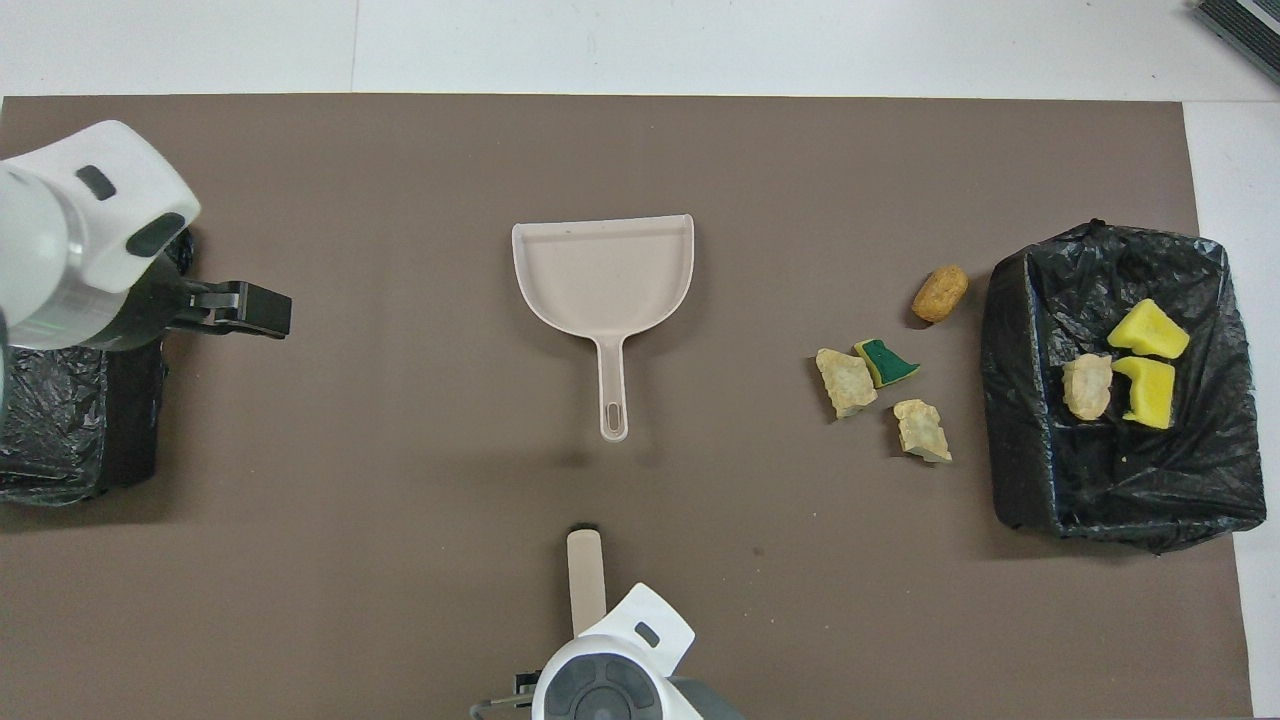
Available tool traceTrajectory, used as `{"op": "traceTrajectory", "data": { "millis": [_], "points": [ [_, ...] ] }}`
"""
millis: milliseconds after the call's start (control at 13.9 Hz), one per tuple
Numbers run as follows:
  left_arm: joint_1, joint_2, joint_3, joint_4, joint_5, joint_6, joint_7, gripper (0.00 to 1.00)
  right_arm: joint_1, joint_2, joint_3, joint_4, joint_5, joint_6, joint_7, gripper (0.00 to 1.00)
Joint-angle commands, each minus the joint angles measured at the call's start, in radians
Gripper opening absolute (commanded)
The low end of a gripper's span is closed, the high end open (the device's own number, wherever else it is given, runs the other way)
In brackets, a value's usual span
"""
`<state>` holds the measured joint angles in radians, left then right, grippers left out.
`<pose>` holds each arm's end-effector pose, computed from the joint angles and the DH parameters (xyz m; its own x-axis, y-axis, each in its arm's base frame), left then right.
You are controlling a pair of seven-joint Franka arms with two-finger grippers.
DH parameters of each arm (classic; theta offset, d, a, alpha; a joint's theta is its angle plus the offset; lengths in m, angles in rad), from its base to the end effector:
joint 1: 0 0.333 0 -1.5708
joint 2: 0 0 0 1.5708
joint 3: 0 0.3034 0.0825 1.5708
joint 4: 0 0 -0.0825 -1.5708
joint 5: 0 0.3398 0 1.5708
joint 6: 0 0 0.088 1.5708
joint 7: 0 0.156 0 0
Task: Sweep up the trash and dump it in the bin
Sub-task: 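Reach the left gripper to the dustpan while the right gripper approaches the brush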
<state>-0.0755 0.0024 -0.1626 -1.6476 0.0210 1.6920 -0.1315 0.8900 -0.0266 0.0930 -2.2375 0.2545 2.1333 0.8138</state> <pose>0.5089 -0.1203 0.5394 0.9931 -0.1087 0.0443 -0.1081 -0.9940 -0.0149 0.2447 0.4059 0.3414 0.9777 0.0314 -0.2076 0.0170 -0.9973 -0.0708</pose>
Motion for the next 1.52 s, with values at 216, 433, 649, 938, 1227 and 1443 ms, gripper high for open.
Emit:
{"op": "traceTrajectory", "data": {
  "millis": [216,433,649,938,1227,1443],
  "points": [
    [-0.133,0.068,0.006,-0.093,0.007,0.191,-0.1,1.0,0.055,-0.015,-0.003,-0.114,0.022,0.062,0.039,1.0],
    [-0.205,0.14,0.005,-0.095,0.007,0.265,-0.186,1.0,0.07,-0.006,-0.003,-0.116,0.023,0.062,0.042,0.92],
    [-0.27,0.208,0.005,-0.095,0.007,0.346,-0.299,1.0,0.087,0.007,-0.003,-0.116,0.023,0.089,0.038,0.79],
    [-0.337,0.277,0.005,-0.095,0.007,0.402,-0.377,1.0,0.087,0.011,-0.003,-0.11,0.022,0.09,0.015,0.28],
    [-0.365,0.333,0.003,-0.095,0.005,0.511,-0.408,1.0,0.083,0.028,-0.004,-0.064,0.022,0.03,0.016,0.0],
    [-0.407,0.369,0.003,-0.093,-0.007,0.526,-0.446,1.0,0.075,0.013,-0.006,-0.051,0.022,0.01,0.03,0.0]
  ]
}}
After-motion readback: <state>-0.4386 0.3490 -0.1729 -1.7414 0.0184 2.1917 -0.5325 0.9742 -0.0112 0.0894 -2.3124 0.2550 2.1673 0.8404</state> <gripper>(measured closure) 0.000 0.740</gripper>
